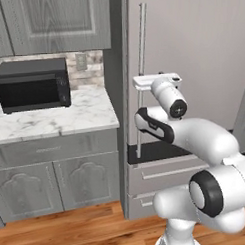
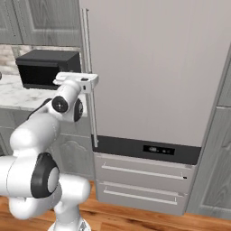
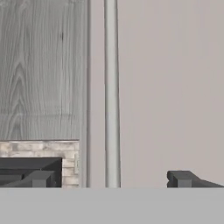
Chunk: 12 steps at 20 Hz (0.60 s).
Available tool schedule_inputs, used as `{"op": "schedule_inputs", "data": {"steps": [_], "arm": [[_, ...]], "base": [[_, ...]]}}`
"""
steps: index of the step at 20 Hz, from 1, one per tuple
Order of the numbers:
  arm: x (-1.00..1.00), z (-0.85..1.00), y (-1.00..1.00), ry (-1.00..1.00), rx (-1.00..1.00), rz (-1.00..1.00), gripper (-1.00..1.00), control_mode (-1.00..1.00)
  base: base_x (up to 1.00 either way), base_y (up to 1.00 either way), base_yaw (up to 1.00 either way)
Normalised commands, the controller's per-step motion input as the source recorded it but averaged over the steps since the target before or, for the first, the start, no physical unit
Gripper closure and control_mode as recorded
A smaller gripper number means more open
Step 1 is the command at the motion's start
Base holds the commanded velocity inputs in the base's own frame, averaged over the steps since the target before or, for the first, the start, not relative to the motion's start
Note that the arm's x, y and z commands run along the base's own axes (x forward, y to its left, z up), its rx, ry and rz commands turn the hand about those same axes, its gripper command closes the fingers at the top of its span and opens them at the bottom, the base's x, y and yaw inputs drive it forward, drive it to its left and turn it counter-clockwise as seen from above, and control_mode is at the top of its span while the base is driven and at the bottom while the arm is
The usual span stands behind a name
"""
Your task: Gather the lime and eggplant from the fridge and place them on a tray on the dining counter. Then gather the chicken drumsticks from the fridge and place them on the other tray.
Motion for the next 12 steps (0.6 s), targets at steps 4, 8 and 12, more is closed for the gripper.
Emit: {"op": "schedule_inputs", "data": {"steps": [4, 8, 12], "arm": [[0.31, 0.00, 0.00, 0.00, 0.00, 0.00, -1.00, -1.00], [0.37, 0.00, 0.00, 0.00, 0.00, 0.01, -1.00, -1.00], [0.25, 0.00, 0.00, 0.00, 0.00, 0.00, -1.00, -1.00]], "base": [[0.00, 0.00, 0.00], [0.00, 0.00, 0.00], [0.00, 0.00, 0.00]]}}
